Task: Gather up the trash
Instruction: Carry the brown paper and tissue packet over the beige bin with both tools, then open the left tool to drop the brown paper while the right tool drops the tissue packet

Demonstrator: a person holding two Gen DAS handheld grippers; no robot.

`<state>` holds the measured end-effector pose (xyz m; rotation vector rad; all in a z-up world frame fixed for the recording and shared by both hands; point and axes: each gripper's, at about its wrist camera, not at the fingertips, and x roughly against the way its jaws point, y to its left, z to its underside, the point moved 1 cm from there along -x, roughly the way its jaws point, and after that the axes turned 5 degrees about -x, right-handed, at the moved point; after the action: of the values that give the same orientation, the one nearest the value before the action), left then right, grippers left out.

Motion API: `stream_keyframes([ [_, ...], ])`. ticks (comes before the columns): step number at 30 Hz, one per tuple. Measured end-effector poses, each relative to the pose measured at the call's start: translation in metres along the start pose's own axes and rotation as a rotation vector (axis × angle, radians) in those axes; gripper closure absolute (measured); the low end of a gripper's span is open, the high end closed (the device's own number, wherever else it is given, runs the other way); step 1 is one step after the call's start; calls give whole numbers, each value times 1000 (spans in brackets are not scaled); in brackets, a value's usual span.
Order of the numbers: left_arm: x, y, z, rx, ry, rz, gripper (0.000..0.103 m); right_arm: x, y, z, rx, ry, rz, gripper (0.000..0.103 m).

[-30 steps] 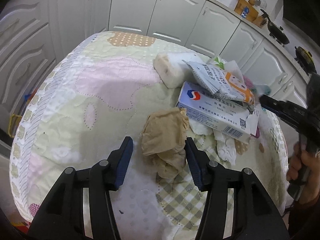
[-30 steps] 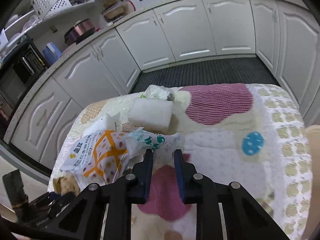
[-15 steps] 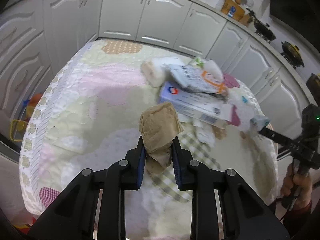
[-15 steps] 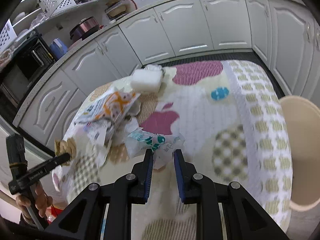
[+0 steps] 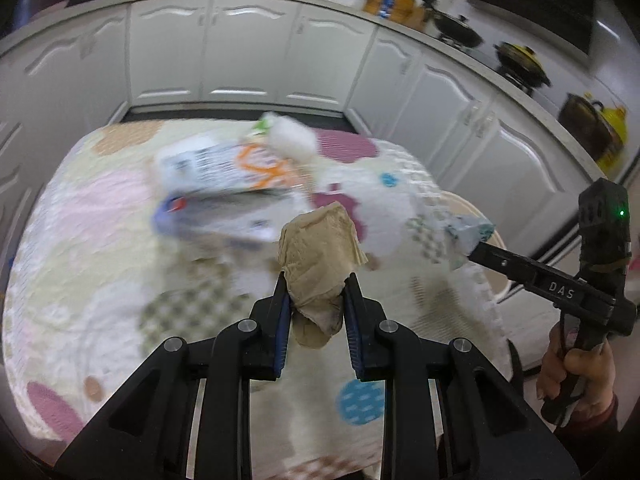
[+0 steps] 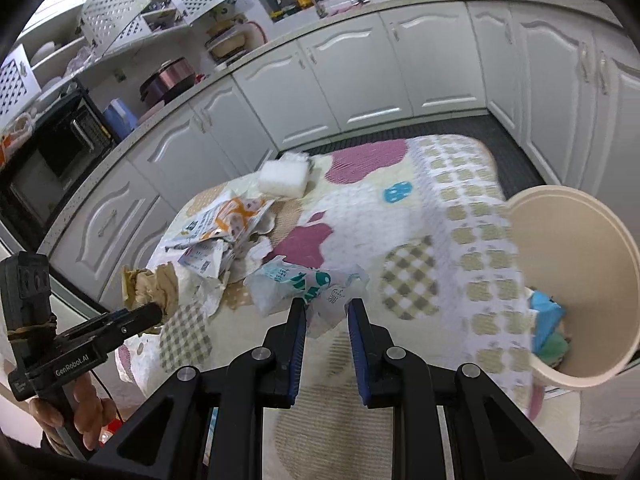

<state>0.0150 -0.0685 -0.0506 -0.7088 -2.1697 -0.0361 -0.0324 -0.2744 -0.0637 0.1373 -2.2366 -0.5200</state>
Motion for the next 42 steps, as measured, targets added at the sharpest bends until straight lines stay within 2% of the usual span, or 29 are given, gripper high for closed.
stream_keyframes([
  [13,-54,-97,-39,-152,28,93,81,51,-71,-6,-109,-88,97,83],
  [20,-79,-139,-54,-206,39,116,81,72,-108,-13,-154,-118,150,83],
  [32,-117,-188,-69,-280,67,130,81,75,-160,-14,-237,-117,213,83],
  [42,-162,-211,-78,-273,128,166,81,63,-196,-12,-304,-94,253,83],
])
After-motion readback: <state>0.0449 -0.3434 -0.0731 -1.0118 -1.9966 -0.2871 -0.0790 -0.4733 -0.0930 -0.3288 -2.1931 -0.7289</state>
